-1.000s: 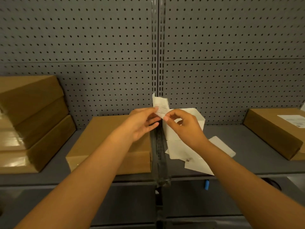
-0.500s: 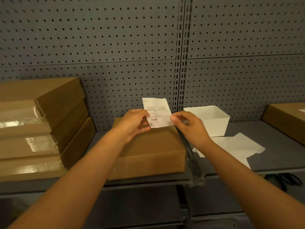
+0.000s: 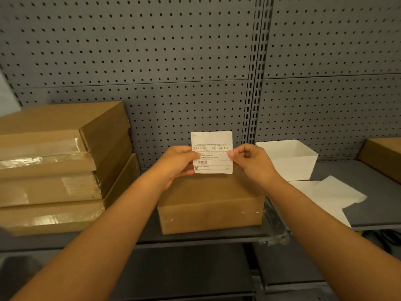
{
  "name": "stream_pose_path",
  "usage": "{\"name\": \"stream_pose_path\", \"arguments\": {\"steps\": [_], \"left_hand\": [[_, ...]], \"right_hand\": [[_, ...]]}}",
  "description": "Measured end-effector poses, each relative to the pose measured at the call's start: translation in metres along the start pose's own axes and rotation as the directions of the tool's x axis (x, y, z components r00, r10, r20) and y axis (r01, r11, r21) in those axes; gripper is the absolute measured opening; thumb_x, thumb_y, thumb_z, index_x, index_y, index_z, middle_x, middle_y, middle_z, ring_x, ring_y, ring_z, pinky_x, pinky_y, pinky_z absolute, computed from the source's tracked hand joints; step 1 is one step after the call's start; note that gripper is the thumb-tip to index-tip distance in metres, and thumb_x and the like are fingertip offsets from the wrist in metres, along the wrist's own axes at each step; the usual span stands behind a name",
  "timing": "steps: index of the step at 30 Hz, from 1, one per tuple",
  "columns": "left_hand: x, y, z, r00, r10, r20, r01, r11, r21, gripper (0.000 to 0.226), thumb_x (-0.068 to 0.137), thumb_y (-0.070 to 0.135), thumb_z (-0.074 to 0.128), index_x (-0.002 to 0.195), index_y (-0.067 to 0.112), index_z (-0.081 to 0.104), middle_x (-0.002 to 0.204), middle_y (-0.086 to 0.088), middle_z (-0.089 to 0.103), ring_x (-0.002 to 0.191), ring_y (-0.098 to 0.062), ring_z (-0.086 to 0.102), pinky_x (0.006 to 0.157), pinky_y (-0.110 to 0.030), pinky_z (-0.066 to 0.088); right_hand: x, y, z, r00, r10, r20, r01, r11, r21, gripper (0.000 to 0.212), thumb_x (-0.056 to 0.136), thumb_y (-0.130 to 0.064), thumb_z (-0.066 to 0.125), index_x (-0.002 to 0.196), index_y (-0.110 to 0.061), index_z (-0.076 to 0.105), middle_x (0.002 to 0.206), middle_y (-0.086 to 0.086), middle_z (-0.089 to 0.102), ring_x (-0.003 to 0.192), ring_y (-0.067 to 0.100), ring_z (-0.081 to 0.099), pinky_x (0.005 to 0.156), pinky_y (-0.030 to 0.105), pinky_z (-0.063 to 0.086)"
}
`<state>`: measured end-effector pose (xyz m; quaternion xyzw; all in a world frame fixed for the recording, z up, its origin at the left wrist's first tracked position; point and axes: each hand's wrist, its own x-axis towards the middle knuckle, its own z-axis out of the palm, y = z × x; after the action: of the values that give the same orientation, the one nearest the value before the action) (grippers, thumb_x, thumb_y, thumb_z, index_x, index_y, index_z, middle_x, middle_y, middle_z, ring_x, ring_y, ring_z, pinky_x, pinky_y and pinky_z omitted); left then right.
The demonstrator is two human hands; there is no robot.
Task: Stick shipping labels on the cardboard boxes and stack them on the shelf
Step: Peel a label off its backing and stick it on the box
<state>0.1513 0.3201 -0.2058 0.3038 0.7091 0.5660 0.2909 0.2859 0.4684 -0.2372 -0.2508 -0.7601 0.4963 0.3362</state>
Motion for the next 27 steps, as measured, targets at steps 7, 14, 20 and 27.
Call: {"name": "stream_pose_path", "arguments": {"steps": [7, 14, 20, 27], "left_hand": [[0.008, 0.005, -0.005, 0.985, 0.005, -0.173, -0.014, 0.999, -0.051, 0.025, 0.085, 0.016, 0.07, 0.108, 0.011, 0.062, 0.1, -0.003, 0.073, 0.09, -0.015, 0.071, 0.076, -0.026, 0.056], [0.013, 0.009, -0.002, 0.972, -0.03, -0.233, 0.008, 0.996, -0.093, 0.009, 0.086, 0.018, 0.069, 0.092, 0.013, 0.065, 0.095, -0.004, 0.073, 0.087, -0.016, 0.07, 0.07, -0.023, 0.056], [0.015, 0.01, -0.005, 0.959, -0.035, -0.28, 0.007, 0.995, -0.101, 0.006, 0.087, 0.018, 0.067, 0.09, 0.013, 0.066, 0.096, -0.003, 0.073, 0.085, -0.015, 0.07, 0.073, -0.024, 0.056], [0.021, 0.001, -0.009, 0.947, -0.02, -0.322, 0.018, 1.0, -0.008, 0.015, 0.085, 0.021, 0.07, 0.095, 0.01, 0.068, 0.101, 0.0, 0.071, 0.096, -0.014, 0.064, 0.073, -0.023, 0.052]], "right_hand": [[0.013, -0.011, -0.004, 1.0, -0.029, -0.003, 0.029, 1.0, 0.003, 0.015, 0.089, -0.027, 0.064, 0.083, -0.013, 0.062, 0.088, 0.006, 0.071, 0.082, 0.015, 0.066, 0.069, 0.022, 0.05], [0.021, -0.014, -0.002, 1.0, -0.009, -0.005, 0.009, 1.0, 0.015, 0.013, 0.09, -0.025, 0.063, 0.082, -0.014, 0.062, 0.085, 0.01, 0.07, 0.073, 0.015, 0.06, 0.075, 0.028, 0.053], [0.023, -0.012, 0.002, 1.0, -0.001, 0.014, 0.002, 0.999, -0.046, 0.016, 0.092, -0.028, 0.06, 0.089, -0.013, 0.063, 0.085, 0.003, 0.069, 0.075, 0.01, 0.06, 0.077, 0.028, 0.052], [0.029, -0.011, 0.006, 0.997, 0.07, 0.042, -0.066, 0.993, -0.093, 0.02, 0.093, -0.031, 0.058, 0.091, -0.012, 0.062, 0.08, -0.007, 0.064, 0.072, 0.003, 0.057, 0.063, 0.016, 0.042]]}}
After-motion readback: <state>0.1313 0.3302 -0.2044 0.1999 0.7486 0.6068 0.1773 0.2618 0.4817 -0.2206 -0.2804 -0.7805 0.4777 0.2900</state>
